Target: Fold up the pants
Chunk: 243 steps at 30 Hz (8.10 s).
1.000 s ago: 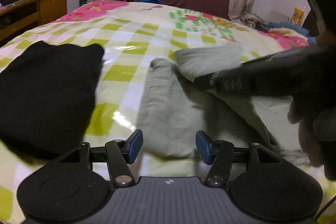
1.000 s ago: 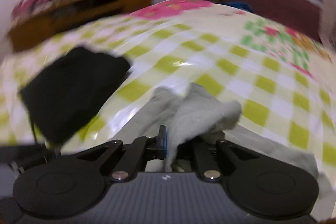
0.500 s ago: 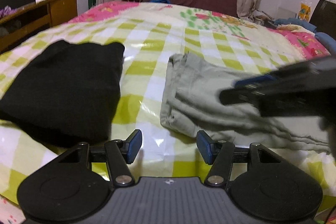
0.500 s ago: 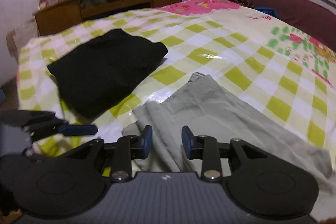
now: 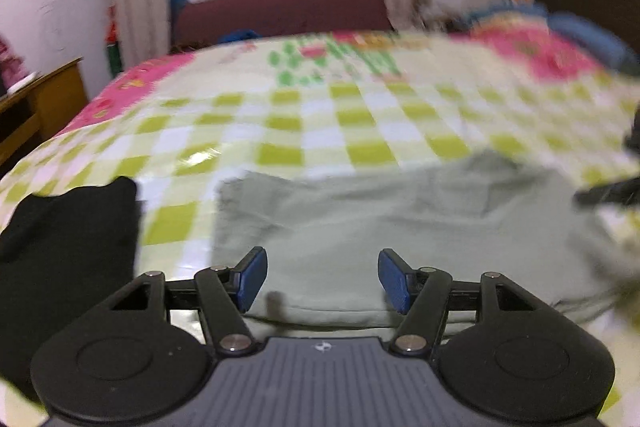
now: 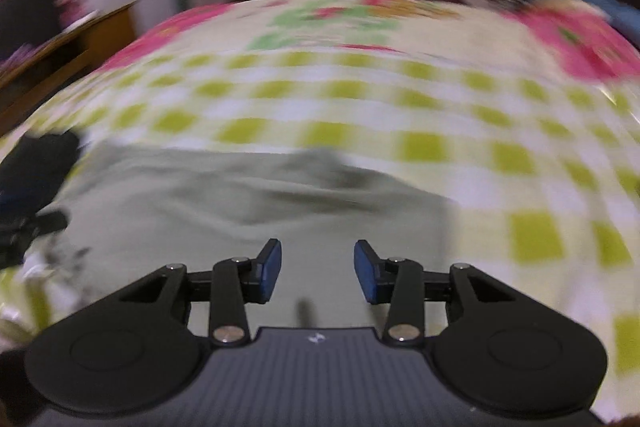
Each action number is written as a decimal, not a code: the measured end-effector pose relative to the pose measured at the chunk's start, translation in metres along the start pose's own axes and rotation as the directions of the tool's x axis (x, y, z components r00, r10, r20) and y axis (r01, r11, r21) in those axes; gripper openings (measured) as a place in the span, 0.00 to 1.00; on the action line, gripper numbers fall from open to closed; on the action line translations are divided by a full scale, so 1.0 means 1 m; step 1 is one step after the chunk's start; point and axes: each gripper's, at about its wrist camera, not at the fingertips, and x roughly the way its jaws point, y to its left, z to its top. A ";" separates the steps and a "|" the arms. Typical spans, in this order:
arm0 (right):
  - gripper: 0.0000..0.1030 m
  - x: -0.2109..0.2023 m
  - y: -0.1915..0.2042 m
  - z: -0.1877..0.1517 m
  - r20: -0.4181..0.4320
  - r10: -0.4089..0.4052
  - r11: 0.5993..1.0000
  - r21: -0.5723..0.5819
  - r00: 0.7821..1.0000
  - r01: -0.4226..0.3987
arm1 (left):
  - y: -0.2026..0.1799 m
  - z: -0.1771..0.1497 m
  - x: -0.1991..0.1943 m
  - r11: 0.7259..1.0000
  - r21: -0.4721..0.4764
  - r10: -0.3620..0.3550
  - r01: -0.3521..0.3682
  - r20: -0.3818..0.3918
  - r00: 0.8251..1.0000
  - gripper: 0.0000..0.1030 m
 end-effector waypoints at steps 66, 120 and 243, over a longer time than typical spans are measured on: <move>0.13 -0.026 -0.160 -0.077 -0.012 0.034 0.853 0.521 0.999 -0.023 | -0.122 -0.016 0.017 0.990 0.107 -0.080 0.093 -0.122 0.989 0.76; 0.32 -0.033 -0.180 -0.066 -0.017 0.012 0.850 0.526 1.000 -0.001 | -0.126 -0.015 0.015 0.986 0.094 -0.131 0.140 -0.091 0.987 0.78; 0.08 -0.005 -0.210 -0.078 0.012 0.190 0.716 0.683 0.982 -0.147 | -0.135 -0.015 0.020 0.983 0.129 -0.122 0.131 -0.074 0.990 0.83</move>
